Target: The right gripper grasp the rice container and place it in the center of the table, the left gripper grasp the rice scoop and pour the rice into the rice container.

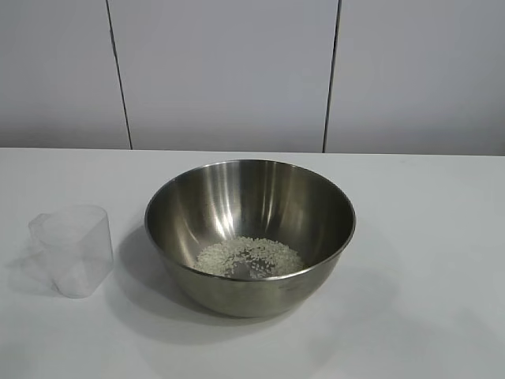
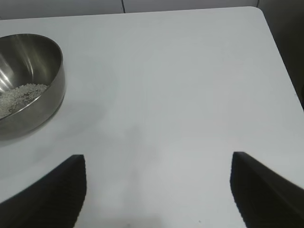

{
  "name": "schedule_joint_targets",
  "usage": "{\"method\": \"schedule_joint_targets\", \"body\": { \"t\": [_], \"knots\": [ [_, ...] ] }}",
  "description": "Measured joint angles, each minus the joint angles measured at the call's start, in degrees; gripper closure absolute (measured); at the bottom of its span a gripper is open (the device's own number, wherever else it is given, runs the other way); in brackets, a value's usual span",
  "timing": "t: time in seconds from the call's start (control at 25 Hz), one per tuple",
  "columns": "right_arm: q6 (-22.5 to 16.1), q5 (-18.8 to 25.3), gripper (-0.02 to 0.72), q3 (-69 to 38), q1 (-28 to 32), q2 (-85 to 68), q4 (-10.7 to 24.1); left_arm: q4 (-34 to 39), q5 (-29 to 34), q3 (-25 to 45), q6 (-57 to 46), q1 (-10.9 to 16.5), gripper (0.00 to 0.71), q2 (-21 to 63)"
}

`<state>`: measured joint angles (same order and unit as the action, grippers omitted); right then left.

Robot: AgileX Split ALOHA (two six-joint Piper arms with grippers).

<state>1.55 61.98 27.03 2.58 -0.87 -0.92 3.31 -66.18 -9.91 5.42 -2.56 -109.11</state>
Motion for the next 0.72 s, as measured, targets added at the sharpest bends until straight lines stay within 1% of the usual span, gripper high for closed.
{"method": "schedule_joint_targets", "body": {
  "t": [0.12,0.36,0.44,0.6,0.64,0.72],
  "knots": [
    [0.0,0.0,0.135,0.0,0.0,0.0,0.0,-0.5,0.0,0.0,1.7,0.0,0.311,0.0],
    [0.0,0.0,0.135,0.0,0.0,0.0,0.0,-6.1,0.1,-2.5,2.6,0.2,0.311,0.0],
    [0.0,0.0,0.135,0.0,0.0,0.0,0.0,-7.2,0.1,-4.3,2.6,1.5,0.311,0.0],
    [0.0,0.0,0.135,0.0,0.0,0.0,0.0,-7.0,0.1,-8.0,2.3,6.4,0.311,0.0],
    [0.0,0.0,0.135,0.0,0.0,0.0,0.0,-6.0,0.8,-9.1,2.0,7.7,0.311,0.2],
    [0.0,0.0,0.135,0.0,0.0,0.0,0.0,-3.3,5.8,-11.9,0.2,9.6,0.311,1.4]
  ]
}}
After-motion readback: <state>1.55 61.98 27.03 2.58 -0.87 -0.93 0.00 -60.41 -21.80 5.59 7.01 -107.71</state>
